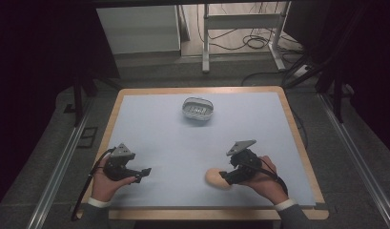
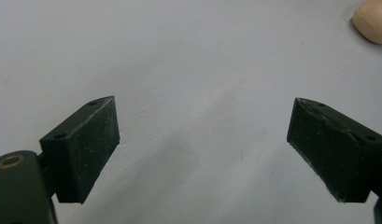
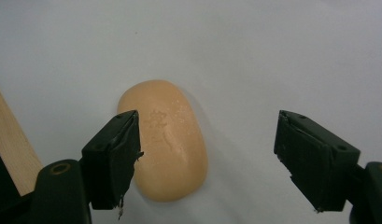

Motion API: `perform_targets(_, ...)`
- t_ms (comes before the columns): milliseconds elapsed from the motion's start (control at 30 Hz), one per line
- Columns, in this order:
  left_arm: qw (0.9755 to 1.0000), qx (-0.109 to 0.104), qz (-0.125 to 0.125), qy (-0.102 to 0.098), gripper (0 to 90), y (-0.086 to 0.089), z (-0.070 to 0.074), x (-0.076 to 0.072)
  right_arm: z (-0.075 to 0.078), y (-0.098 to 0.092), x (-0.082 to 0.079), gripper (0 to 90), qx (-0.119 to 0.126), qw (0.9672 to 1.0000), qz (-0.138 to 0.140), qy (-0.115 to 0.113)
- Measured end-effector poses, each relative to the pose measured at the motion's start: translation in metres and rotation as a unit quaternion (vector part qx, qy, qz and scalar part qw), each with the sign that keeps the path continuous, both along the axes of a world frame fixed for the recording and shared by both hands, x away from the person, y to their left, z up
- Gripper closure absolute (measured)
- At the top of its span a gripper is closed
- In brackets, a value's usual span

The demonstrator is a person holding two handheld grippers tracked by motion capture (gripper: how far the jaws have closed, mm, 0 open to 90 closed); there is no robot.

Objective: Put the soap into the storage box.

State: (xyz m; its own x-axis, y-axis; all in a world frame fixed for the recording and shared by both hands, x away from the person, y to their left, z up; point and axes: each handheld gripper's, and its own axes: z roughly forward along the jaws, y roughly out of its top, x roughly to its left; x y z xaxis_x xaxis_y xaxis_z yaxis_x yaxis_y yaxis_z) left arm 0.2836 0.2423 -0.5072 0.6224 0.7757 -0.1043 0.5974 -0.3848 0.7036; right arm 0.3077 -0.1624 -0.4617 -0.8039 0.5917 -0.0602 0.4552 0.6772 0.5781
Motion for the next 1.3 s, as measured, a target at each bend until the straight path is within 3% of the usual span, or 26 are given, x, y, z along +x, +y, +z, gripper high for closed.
perform_targets(233, 1.0000, 0.002, -0.001, 0.002, 9.5, -0.001, -0.001, 0.001, -0.005, 0.006, -0.001, 22.7, -0.008, 0.9999, 0.010, 0.006)
perform_targets(767, 1.0000, 0.002, -0.001, 0.004, 9.4, -0.001, -0.002, 0.001, -0.020, 0.026, 0.000, 21.8, -0.050, 0.9975, 0.043, 0.026)
perform_targets(967, 1.0000, 0.001, -0.001, 0.004, 9.4, 0.000, -0.002, 0.001, -0.029, 0.034, 0.001, 21.8, -0.078, 0.9944, 0.058, 0.040)
perform_targets(1300, 1.0000, 0.001, -0.001, 0.005, 9.4, 0.000, -0.003, 0.001, -0.037, 0.038, 0.003, 22.3, -0.100, 0.9911, 0.071, 0.052)
